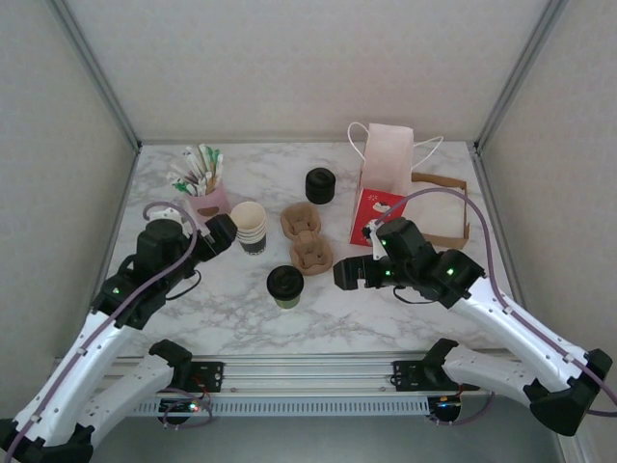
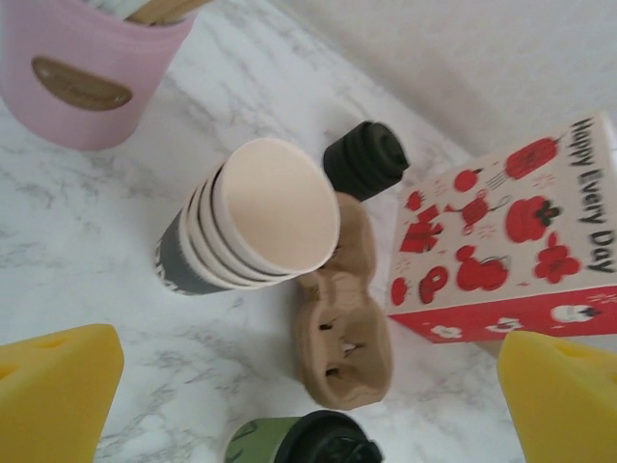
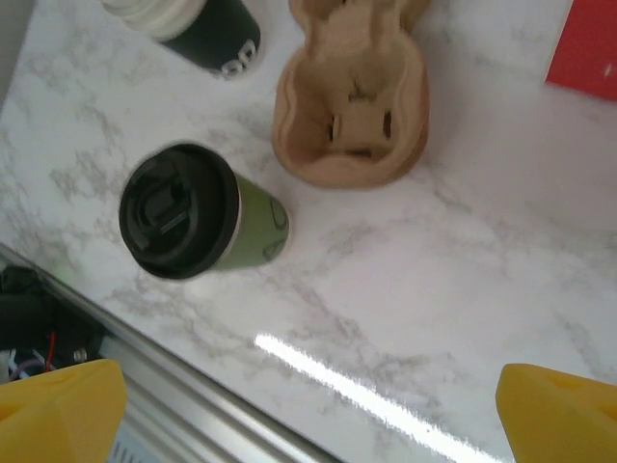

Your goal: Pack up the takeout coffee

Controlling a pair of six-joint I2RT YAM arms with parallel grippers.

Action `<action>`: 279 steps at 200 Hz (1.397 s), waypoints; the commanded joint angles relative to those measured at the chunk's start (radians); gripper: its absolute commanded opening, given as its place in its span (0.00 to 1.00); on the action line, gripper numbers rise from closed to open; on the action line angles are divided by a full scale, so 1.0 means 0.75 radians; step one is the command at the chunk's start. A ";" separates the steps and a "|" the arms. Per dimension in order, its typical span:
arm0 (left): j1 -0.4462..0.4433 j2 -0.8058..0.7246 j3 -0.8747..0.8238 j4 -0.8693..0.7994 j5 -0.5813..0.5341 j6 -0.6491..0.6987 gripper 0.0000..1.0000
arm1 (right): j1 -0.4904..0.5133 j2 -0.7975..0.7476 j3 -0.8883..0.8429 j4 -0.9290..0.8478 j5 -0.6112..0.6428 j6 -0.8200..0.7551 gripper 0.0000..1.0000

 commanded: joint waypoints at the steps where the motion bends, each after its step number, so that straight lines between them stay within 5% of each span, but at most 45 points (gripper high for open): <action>1: 0.000 -0.017 -0.082 0.189 0.087 -0.042 0.99 | 0.007 0.018 0.085 0.044 0.092 -0.031 0.99; 25: -0.012 -0.019 -0.144 0.319 0.151 -0.071 1.00 | 0.007 0.017 0.065 0.051 0.139 -0.058 0.99; 71: -0.013 0.085 0.002 0.234 0.158 0.020 1.00 | 0.007 0.131 0.134 0.022 0.184 -0.049 0.99; 170: -0.012 0.141 0.245 0.204 -0.048 0.213 1.00 | 0.005 0.149 0.384 -0.092 0.309 0.012 0.99; 221: -0.013 0.271 0.392 0.212 -0.035 0.137 1.00 | 0.003 0.117 0.397 -0.098 0.220 0.017 0.99; 279: -0.013 0.294 0.307 0.278 -0.043 0.194 1.00 | 0.003 0.194 0.397 -0.058 0.127 0.047 0.99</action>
